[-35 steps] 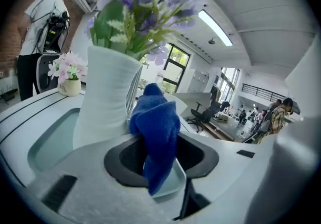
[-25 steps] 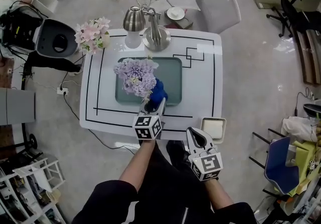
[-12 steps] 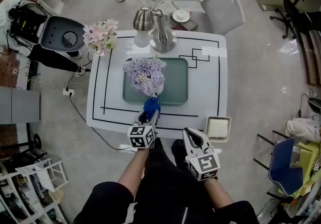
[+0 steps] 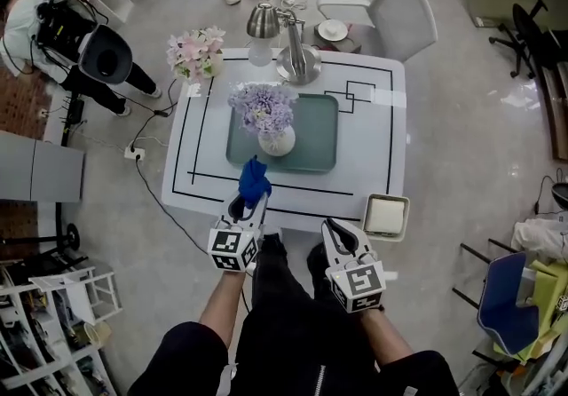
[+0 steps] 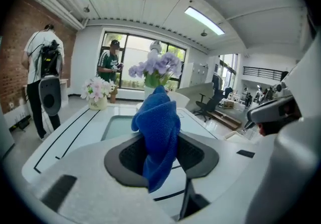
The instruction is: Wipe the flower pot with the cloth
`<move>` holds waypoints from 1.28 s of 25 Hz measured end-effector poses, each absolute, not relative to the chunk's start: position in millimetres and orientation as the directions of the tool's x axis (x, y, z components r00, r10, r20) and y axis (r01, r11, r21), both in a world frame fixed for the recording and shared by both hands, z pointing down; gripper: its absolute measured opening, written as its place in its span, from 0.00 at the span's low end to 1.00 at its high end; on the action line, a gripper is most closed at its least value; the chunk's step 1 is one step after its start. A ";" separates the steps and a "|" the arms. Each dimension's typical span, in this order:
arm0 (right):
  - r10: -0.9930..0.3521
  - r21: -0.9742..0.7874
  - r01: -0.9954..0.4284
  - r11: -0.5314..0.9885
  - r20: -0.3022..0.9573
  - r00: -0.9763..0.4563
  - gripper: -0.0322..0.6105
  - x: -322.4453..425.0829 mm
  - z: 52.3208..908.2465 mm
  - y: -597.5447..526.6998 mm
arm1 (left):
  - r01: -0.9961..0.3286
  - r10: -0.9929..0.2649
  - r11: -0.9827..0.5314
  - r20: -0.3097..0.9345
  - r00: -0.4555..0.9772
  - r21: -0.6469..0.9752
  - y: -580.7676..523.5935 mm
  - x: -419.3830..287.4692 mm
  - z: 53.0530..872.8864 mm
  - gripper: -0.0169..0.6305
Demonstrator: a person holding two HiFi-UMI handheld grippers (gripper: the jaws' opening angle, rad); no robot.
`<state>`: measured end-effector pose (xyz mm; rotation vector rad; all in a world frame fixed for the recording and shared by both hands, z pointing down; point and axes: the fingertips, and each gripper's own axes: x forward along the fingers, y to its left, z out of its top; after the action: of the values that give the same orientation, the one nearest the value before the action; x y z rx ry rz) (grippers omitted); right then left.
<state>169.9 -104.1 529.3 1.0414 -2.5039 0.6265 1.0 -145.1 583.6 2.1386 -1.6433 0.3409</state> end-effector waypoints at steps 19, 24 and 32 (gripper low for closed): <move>-0.694 -0.155 -0.780 0.607 0.374 -0.615 0.06 73.4 483.9 -9.5 | -0.867 -0.826 -0.425 0.280 0.489 0.261 -8.3 -2.6 507.7 0.27; -0.735 -0.088 -0.794 0.601 0.328 -0.593 0.06 54.9 459.9 22.8 | -0.853 -0.819 -0.451 0.258 0.513 0.263 30.8 -14.7 502.1 0.27; -0.763 -0.096 -0.808 0.581 0.282 -0.582 0.06 49.3 453.0 70.1 | -0.838 -0.801 -0.506 0.249 0.545 0.205 65.2 -26.6 488.4 0.27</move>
<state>49.3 70.1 453.0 1.3110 -2.6013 0.3174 -26.6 65.2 488.4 2.4847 -1.3586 0.1755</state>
